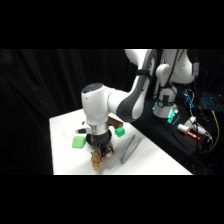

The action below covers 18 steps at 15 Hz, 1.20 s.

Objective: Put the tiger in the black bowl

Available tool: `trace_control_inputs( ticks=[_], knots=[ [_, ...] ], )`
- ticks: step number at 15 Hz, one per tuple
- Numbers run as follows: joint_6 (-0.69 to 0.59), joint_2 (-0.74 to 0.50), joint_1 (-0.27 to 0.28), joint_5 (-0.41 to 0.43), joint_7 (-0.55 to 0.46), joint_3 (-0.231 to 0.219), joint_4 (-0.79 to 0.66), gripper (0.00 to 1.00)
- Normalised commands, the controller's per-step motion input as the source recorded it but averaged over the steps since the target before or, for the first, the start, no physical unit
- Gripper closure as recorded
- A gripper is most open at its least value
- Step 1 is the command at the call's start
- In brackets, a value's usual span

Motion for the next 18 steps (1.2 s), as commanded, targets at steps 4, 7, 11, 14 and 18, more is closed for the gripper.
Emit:
trace_control_inputs(
  ticks=[4,7,11,14,18],
  knots=[
    [-0.14,-0.31,-0.075,-0.073,0.07,-0.109,-0.13,0.96],
    [-0.06,-0.29,-0.13,-0.043,0.06,-0.088,-0.19,0.96],
    [-0.03,-0.25,-0.128,0.023,0.04,-0.034,-0.23,0.96],
    [0.02,-0.2,-0.109,0.107,0.0,0.013,-0.24,0.96],
    [0.08,-0.15,-0.085,0.126,-0.01,0.017,-0.22,0.61]
  ],
)
